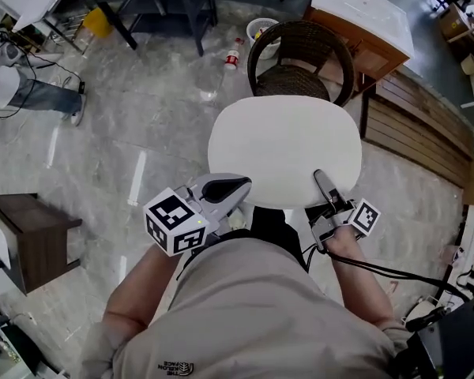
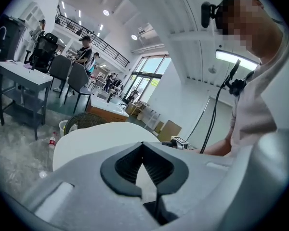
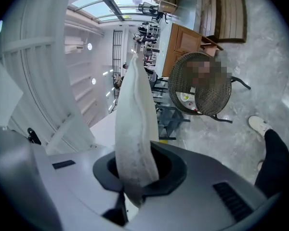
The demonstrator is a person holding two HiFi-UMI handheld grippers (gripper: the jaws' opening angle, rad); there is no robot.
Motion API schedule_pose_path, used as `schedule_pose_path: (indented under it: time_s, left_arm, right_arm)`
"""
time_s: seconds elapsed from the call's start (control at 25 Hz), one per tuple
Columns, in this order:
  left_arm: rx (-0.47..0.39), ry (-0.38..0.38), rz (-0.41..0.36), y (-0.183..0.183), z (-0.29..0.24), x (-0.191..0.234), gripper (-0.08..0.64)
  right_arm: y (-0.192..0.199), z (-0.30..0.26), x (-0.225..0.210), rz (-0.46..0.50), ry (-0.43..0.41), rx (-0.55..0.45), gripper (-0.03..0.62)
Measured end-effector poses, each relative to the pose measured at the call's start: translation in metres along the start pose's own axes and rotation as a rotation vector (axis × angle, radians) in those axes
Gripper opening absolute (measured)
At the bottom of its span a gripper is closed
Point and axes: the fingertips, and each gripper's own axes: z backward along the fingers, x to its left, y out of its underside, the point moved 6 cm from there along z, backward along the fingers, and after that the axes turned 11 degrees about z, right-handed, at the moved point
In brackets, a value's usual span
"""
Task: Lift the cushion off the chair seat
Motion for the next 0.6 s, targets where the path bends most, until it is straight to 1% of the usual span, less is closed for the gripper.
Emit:
schedule_pose_path:
  time_s: [0.36,0.6]
  left_arm:
    - [0.001,0.025,0.0,0.021,0.01,-0.02,0.006]
    - [0.005,0.031,0.005,0.035,0.019,-0.029,0.006]
  right_arm:
    - [0.044,0.054,0.015,-0.035,0.002,0.006,0.044]
    - [0.062,0.079,0.023,-0.029,0.007,-0.001,0.044]
